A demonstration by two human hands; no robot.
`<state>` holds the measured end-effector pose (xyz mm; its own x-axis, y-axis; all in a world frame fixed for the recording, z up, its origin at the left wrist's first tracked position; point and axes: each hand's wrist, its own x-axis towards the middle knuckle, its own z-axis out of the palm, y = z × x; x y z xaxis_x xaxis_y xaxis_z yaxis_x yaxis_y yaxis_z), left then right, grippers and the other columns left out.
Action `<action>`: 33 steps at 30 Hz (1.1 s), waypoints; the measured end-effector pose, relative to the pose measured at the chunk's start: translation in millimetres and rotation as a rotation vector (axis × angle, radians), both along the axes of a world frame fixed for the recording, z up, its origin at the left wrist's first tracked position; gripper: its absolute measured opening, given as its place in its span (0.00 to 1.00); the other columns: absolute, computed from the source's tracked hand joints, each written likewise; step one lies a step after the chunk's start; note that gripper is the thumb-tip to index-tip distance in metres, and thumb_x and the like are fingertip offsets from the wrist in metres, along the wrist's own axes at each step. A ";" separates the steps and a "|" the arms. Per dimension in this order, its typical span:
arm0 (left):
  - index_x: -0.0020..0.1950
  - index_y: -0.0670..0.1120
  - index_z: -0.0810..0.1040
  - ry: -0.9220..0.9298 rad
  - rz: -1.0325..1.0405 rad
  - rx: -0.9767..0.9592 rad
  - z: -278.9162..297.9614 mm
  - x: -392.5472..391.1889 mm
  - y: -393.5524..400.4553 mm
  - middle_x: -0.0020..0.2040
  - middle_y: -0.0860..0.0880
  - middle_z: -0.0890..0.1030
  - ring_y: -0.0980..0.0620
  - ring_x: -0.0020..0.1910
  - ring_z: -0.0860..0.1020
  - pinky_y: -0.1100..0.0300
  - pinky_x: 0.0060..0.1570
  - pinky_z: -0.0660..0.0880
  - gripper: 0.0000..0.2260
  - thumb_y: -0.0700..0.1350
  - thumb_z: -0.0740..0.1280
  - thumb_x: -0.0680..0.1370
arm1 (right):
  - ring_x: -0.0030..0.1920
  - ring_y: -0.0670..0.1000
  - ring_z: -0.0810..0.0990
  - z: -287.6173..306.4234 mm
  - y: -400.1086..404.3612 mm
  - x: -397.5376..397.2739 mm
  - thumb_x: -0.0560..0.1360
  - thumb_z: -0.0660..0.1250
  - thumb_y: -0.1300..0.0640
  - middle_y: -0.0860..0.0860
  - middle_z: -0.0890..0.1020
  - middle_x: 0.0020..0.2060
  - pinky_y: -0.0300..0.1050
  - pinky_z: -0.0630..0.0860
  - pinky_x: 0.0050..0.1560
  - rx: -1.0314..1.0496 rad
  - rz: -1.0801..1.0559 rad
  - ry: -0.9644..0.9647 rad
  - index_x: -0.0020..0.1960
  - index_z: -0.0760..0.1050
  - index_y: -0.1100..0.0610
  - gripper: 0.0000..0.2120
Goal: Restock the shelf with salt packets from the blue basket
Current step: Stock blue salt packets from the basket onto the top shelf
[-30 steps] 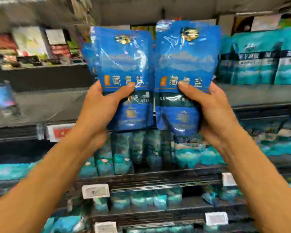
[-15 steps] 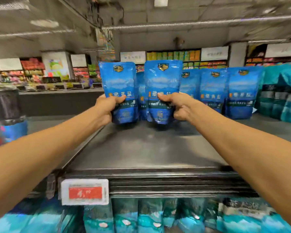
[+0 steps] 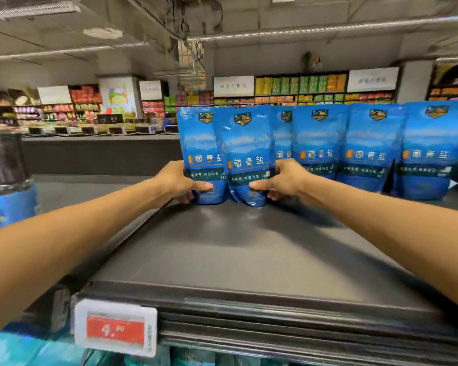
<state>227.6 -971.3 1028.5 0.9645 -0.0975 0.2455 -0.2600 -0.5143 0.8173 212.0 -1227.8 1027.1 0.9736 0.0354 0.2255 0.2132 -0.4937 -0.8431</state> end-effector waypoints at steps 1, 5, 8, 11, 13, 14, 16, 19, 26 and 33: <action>0.54 0.51 0.82 -0.004 0.004 0.007 1.6 1.3 0.1 0.43 0.48 0.85 0.50 0.32 0.77 0.57 0.32 0.81 0.14 0.44 0.80 0.71 | 0.26 0.47 0.75 -0.3 2.1 1.8 0.70 0.80 0.57 0.45 0.82 0.25 0.37 0.77 0.27 0.021 -0.010 0.004 0.48 0.80 0.56 0.12; 0.57 0.50 0.82 -0.038 -0.014 0.026 2.2 5.8 3.9 0.49 0.47 0.85 0.46 0.41 0.82 0.53 0.40 0.83 0.17 0.44 0.80 0.70 | 0.33 0.51 0.79 -3.1 4.4 8.7 0.68 0.82 0.54 0.53 0.86 0.40 0.44 0.83 0.39 0.055 -0.088 -0.009 0.49 0.80 0.57 0.15; 0.56 0.53 0.81 -0.063 -0.014 0.038 -1.5 6.7 4.8 0.51 0.49 0.85 0.46 0.47 0.84 0.48 0.46 0.85 0.17 0.45 0.80 0.71 | 0.31 0.51 0.80 -4.5 6.7 10.8 0.67 0.82 0.51 0.55 0.85 0.41 0.43 0.81 0.36 0.036 -0.143 -0.027 0.46 0.76 0.58 0.18; 0.58 0.52 0.80 -0.058 -0.022 0.052 -2.1 5.3 4.0 0.53 0.49 0.85 0.47 0.51 0.84 0.47 0.49 0.84 0.17 0.46 0.79 0.71 | 0.32 0.51 0.82 -4.9 9.2 7.0 0.68 0.81 0.47 0.55 0.83 0.38 0.43 0.80 0.34 -0.042 -0.219 -0.026 0.42 0.72 0.58 0.22; 0.57 0.51 0.79 -0.062 -0.006 0.084 -1.4 3.3 3.7 0.53 0.48 0.85 0.46 0.51 0.84 0.48 0.49 0.84 0.17 0.47 0.80 0.71 | 0.32 0.51 0.82 -5.0 10.6 3.1 0.68 0.80 0.45 0.54 0.82 0.35 0.40 0.79 0.32 -0.077 -0.249 -0.025 0.39 0.70 0.57 0.22; 0.56 0.52 0.78 -0.069 0.003 0.098 -0.8 1.9 3.8 0.52 0.49 0.85 0.47 0.50 0.84 0.49 0.48 0.84 0.18 0.47 0.80 0.70 | 0.30 0.49 0.81 -4.9 11.4 0.7 0.69 0.80 0.45 0.53 0.81 0.34 0.37 0.77 0.28 -0.078 -0.258 -0.028 0.37 0.69 0.57 0.22; 0.56 0.52 0.75 -0.082 0.023 0.136 -0.3 -2.4 3.4 0.50 0.51 0.84 0.48 0.48 0.84 0.50 0.46 0.84 0.21 0.50 0.81 0.69 | 0.24 0.44 0.79 -4.5 12.6 -3.5 0.69 0.80 0.45 0.52 0.80 0.31 0.31 0.68 0.19 -0.083 -0.270 -0.036 0.34 0.68 0.56 0.23; 0.63 0.47 0.70 -0.070 0.062 0.195 -1.8 -7.7 5.6 0.55 0.49 0.82 0.47 0.52 0.83 0.46 0.52 0.83 0.31 0.52 0.82 0.68 | 0.27 0.46 0.81 -3.0 15.9 -8.0 0.71 0.78 0.46 0.55 0.82 0.37 0.32 0.71 0.21 -0.079 -0.257 -0.018 0.43 0.73 0.61 0.21; 0.70 0.40 0.62 -0.008 0.110 0.254 3.5 -33.5 4.6 0.61 0.43 0.80 0.45 0.55 0.82 0.44 0.55 0.81 0.32 0.49 0.76 0.75 | 0.33 0.53 0.74 0.2 21.4 -41.3 0.75 0.74 0.52 0.56 0.75 0.39 0.44 0.71 0.29 0.010 -0.224 0.031 0.59 0.68 0.62 0.22; 0.59 0.45 0.76 -0.268 0.122 -0.042 26.8 -116.2 7.4 0.48 0.45 0.84 0.58 0.38 0.82 0.65 0.31 0.78 0.07 0.43 0.68 0.81 | 0.24 0.48 0.65 25.9 28.8 -137.0 0.76 0.68 0.59 0.51 0.69 0.31 0.42 0.66 0.27 0.390 -0.011 -0.067 0.40 0.70 0.55 0.08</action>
<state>111.4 -963.9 1055.3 0.8688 0.0310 0.4942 -0.4076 -0.5219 0.7493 75.0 -1199.0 1053.0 0.9560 -0.0761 0.2833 0.2709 -0.1415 -0.9522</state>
